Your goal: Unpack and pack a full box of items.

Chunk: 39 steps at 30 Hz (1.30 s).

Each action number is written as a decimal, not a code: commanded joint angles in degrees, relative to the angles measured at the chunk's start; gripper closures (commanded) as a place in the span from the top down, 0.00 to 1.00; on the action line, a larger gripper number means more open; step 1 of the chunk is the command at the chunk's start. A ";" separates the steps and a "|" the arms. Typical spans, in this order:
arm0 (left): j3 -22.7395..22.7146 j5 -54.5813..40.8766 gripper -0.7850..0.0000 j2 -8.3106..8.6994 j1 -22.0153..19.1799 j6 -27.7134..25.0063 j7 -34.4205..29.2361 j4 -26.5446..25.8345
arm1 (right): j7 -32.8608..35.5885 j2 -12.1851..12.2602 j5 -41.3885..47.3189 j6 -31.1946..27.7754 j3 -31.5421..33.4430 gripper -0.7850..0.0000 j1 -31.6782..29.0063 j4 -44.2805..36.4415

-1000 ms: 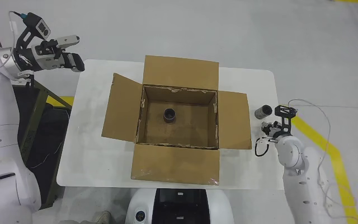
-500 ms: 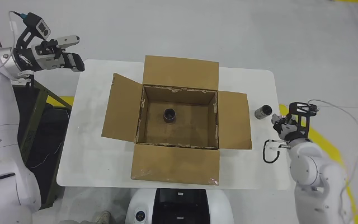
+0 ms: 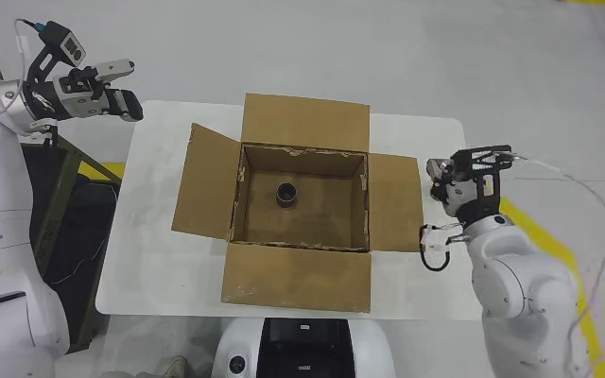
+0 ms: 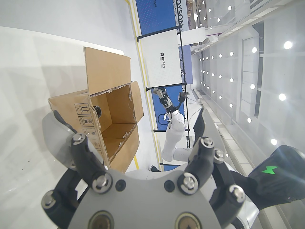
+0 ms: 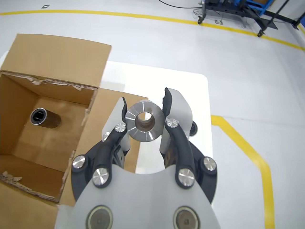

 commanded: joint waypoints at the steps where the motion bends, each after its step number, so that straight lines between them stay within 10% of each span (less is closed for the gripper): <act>1: 0.00 0.00 1.00 0.00 0.00 0.00 0.00 0.00 | 0.23 -0.08 -0.90 -0.53 -2.74 0.00 1.44 0.09; 39: 0.00 0.00 1.00 0.00 0.00 0.00 0.00 0.00 | 7.55 -5.46 -5.10 3.89 -35.16 0.00 24.53 24.91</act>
